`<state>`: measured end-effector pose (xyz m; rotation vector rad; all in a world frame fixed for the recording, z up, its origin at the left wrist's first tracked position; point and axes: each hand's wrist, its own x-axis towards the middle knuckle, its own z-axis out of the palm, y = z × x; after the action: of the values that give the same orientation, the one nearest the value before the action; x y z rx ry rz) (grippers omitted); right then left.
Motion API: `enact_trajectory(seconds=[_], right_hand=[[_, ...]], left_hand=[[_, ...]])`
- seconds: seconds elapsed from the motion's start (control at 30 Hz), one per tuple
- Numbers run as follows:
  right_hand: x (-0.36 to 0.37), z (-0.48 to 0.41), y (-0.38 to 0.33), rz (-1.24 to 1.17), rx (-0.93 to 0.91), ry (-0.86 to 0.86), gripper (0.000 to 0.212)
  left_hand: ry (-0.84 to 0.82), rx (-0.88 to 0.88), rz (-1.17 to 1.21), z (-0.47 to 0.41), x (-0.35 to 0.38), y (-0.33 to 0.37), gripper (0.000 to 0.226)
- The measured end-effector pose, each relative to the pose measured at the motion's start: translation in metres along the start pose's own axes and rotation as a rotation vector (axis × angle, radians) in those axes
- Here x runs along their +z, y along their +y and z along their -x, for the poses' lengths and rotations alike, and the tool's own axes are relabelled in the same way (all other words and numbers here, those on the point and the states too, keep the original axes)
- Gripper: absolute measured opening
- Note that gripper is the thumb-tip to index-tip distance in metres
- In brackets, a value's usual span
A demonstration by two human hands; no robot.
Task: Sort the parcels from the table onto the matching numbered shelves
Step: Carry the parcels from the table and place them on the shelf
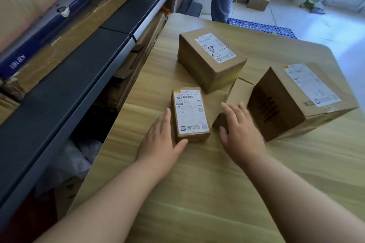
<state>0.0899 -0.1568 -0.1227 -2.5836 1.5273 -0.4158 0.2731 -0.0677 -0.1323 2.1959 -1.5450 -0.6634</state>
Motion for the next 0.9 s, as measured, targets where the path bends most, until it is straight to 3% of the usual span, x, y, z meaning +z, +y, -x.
enact_trajectory(seconds=[0.17, 0.3, 0.4, 0.47, 0.57, 0.77, 0.9], right_hand=[[0.011, 0.04, 0.016, -0.048, -0.018, 0.21, 0.065], [0.009, 0.05, 0.023, -0.05, 0.006, 0.259, 0.05], [0.005, 0.052, 0.025, -0.051, 0.053, 0.272, 0.036], [0.005, 0.054, 0.027, -0.143, 0.127, 0.296, 0.027], [0.004, 0.059, 0.027, -0.478, 0.266, 0.349, 0.02], [0.005, 0.078, 0.024, -0.727, 0.486, 0.184, 0.032], [0.007, 0.078, 0.03, -0.753, 0.541, 0.066, 0.035]], left_hand=[[-0.036, 0.057, -0.018, -0.006, 0.004, 0.013, 0.094], [-0.122, 0.089, -0.179, -0.009, 0.015, 0.017, 0.077], [-0.099, 0.127, -0.197, -0.002, 0.019, 0.011, 0.069], [-0.047, 0.174, -0.13, 0.007, 0.022, 0.005, 0.064], [0.022, 0.206, -0.026, 0.018, 0.026, 0.001, 0.057], [0.011, 0.175, 0.043, 0.027, 0.03, -0.004, 0.074], [0.055, 0.073, 0.232, 0.024, 0.031, 0.004, 0.078]])
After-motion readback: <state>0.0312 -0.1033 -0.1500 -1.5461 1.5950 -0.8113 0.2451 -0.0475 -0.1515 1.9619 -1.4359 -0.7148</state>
